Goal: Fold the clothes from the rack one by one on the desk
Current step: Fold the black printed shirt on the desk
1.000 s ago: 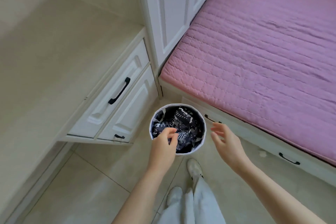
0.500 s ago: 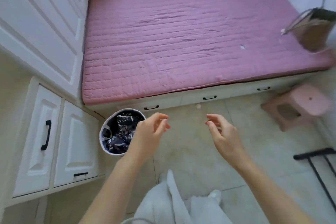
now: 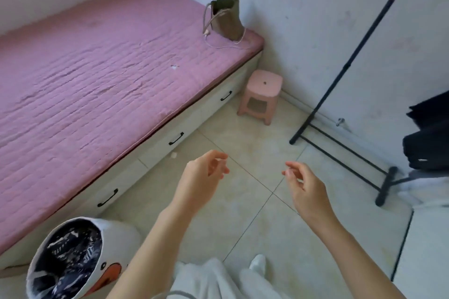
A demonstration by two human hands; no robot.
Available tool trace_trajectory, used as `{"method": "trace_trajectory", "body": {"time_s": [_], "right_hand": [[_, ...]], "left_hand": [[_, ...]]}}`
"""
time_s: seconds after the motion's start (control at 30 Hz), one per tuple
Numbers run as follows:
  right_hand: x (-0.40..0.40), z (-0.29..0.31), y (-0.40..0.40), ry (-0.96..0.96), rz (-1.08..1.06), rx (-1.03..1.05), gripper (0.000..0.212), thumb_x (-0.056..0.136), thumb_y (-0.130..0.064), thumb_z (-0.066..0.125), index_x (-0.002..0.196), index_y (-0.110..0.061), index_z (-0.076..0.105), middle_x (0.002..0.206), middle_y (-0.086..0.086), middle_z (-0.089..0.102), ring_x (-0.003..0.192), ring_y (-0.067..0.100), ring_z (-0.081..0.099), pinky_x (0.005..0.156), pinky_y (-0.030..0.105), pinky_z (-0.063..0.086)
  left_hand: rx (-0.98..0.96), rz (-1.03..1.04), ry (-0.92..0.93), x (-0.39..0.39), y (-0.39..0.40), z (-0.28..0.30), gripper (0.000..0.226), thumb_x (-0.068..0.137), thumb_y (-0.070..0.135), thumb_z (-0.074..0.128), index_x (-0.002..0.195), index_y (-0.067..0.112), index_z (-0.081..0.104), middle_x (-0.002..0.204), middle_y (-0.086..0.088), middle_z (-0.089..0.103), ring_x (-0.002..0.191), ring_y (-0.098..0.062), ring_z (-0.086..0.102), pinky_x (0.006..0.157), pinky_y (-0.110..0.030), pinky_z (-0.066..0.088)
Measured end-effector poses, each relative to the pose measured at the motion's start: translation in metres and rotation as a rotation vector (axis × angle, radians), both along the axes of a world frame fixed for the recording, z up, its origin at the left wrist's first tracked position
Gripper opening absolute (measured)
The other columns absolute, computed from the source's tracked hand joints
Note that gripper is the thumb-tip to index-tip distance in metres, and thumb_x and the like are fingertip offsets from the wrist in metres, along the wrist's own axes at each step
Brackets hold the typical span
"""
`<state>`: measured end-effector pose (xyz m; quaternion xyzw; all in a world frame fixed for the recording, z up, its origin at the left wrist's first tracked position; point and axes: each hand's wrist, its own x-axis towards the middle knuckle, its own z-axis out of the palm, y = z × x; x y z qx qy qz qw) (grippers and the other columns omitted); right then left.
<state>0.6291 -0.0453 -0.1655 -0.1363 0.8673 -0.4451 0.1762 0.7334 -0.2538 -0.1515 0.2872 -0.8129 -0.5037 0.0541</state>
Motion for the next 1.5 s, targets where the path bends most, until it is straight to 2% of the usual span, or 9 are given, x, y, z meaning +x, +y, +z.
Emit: {"method": "trace_trajectory", "body": {"time_s": [0.07,0.3,0.5,0.7,0.93,1.03,1.2,1.33,1.5], "right_hand": [[-0.025,0.006,0.041,0.005,-0.068,0.000,0.026,0.099,-0.027,0.046,0.123,-0.022,0.056,0.112,-0.004,0.063,0.106,0.006,0.056,0.079,0.009,0.039],[-0.113,0.031,0.164,0.071,-0.259,-0.026,0.025,0.099,-0.027,0.046,0.121,-0.023,0.055,0.107,-0.006,0.063,0.104,0.004,0.056,0.078,0.010,0.039],[-0.180,0.067,0.248,0.134,-0.438,-0.033,0.024,0.099,-0.026,0.046,0.120,-0.020,0.057,0.106,-0.006,0.066,0.100,0.007,0.056,0.076,0.010,0.038],[-0.253,0.100,0.309,0.197,-0.569,-0.060,0.025,0.098,-0.026,0.045,0.117,-0.018,0.059,0.100,-0.009,0.067,0.105,0.012,0.060,0.098,0.036,0.046],[-0.356,0.147,0.369,0.271,-0.713,-0.089,0.018,0.097,-0.031,0.046,0.106,-0.027,0.061,0.095,-0.012,0.068,0.101,0.010,0.062,0.097,0.042,0.049],[-0.400,0.170,0.393,0.306,-0.757,-0.093,0.014,0.095,-0.030,0.047,0.094,-0.034,0.059,0.093,-0.013,0.067,0.103,0.009,0.061,0.099,0.042,0.048],[-0.466,0.208,0.429,0.338,-0.834,-0.116,0.017,0.095,-0.031,0.047,0.104,-0.027,0.061,0.096,-0.010,0.068,0.099,0.017,0.064,0.095,0.045,0.050],[-0.506,0.232,0.450,0.357,-0.842,-0.131,0.018,0.094,-0.030,0.046,0.099,-0.027,0.063,0.095,-0.008,0.069,0.098,0.022,0.064,0.093,0.047,0.051],[-0.562,0.252,0.482,0.364,-0.815,-0.168,0.016,0.095,-0.025,0.046,0.088,-0.025,0.060,0.093,-0.003,0.067,0.094,0.018,0.063,0.095,0.046,0.051]], "left_hand": [[0.011,-0.065,0.014,-0.036,0.038,0.003,0.016,0.097,0.022,0.052,0.095,0.034,0.062,0.076,0.013,0.071,0.071,-0.006,0.067,0.070,-0.032,0.055],[0.000,-0.265,0.018,-0.145,0.162,0.009,0.015,0.096,0.024,0.053,0.101,0.033,0.063,0.079,0.014,0.071,0.072,-0.002,0.066,0.075,-0.035,0.057],[-0.029,-0.456,0.011,-0.231,0.252,0.024,0.021,0.096,0.026,0.053,0.114,0.028,0.062,0.093,0.013,0.069,0.082,-0.004,0.065,0.077,-0.032,0.056],[-0.073,-0.626,0.089,-0.320,0.321,0.048,0.022,0.095,0.026,0.052,0.115,0.029,0.061,0.096,0.014,0.068,0.084,-0.005,0.065,0.078,-0.035,0.056],[-0.082,-0.773,0.177,-0.430,0.389,0.083,0.022,0.098,0.026,0.051,0.118,0.026,0.060,0.101,0.013,0.065,0.087,-0.004,0.062,0.076,-0.024,0.054],[-0.084,-0.823,0.220,-0.477,0.417,0.097,0.022,0.098,0.025,0.050,0.118,0.024,0.060,0.100,0.016,0.062,0.084,0.000,0.058,0.071,-0.012,0.047],[-0.075,-0.886,0.302,-0.548,0.467,0.122,0.027,0.096,0.016,0.051,0.121,0.018,0.061,0.103,0.013,0.061,0.085,-0.002,0.057,0.070,-0.004,0.043],[-0.057,-0.899,0.345,-0.585,0.504,0.140,0.029,0.094,0.011,0.050,0.120,0.016,0.062,0.105,0.004,0.065,0.088,-0.011,0.061,0.085,-0.024,0.052],[-0.089,-0.895,0.384,-0.633,0.555,0.154,0.032,0.095,0.016,0.051,0.126,0.018,0.058,0.117,-0.004,0.063,0.104,-0.016,0.061,0.092,-0.030,0.050]]}}
